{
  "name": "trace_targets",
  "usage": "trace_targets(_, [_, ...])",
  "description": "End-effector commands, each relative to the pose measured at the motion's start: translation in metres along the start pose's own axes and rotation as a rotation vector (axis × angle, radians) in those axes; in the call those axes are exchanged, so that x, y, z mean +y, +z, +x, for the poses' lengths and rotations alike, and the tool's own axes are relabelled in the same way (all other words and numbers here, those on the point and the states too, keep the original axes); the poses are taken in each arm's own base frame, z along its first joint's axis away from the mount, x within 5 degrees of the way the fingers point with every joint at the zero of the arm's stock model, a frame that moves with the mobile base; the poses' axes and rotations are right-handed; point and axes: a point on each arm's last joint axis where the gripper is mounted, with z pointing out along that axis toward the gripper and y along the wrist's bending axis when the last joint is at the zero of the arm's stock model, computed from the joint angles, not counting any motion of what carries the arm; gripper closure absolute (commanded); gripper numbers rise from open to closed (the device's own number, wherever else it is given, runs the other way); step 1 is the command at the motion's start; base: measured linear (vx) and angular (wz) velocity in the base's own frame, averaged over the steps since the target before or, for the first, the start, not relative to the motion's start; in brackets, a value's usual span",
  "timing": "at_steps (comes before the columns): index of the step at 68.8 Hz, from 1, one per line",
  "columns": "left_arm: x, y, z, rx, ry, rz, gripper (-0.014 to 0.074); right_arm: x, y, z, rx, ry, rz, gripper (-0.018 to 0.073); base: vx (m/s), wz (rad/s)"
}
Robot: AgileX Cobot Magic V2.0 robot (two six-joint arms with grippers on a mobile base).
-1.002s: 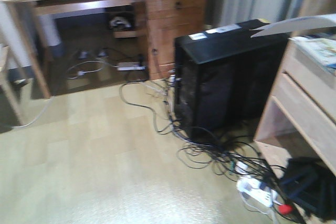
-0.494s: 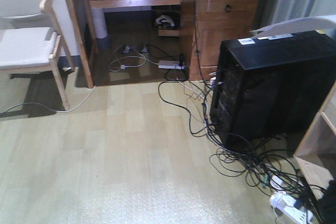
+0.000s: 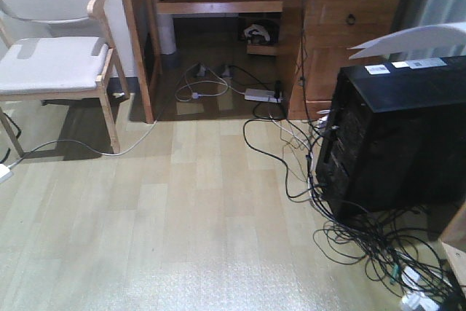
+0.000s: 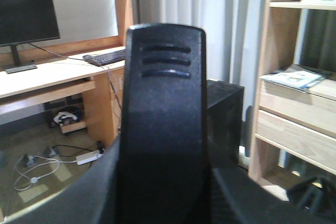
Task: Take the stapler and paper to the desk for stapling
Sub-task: 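Drive the base away from the shelf toward the wooden desk, then drive the base up to the wooden desk holding stapler and paper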
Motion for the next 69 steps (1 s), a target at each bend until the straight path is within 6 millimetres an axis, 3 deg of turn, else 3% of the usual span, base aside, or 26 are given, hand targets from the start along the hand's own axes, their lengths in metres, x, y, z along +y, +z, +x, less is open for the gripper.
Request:
trace_targets(1, [-0.0006, -0.0009, -0.0171, -0.121, -0.001, 0.009, 0.0603, 0.0067, 0.0066, -0.0047, -0.024, -0.01, -0.047, 0.0569, 0.15, 0.11])
trace_targets(69, [-0.0006, -0.0009, -0.0171, -0.121, -0.001, 0.009, 0.0603, 0.0069, 0.0066, -0.0049, -0.025, -0.01, -0.05, 0.0569, 0.29, 0.01])
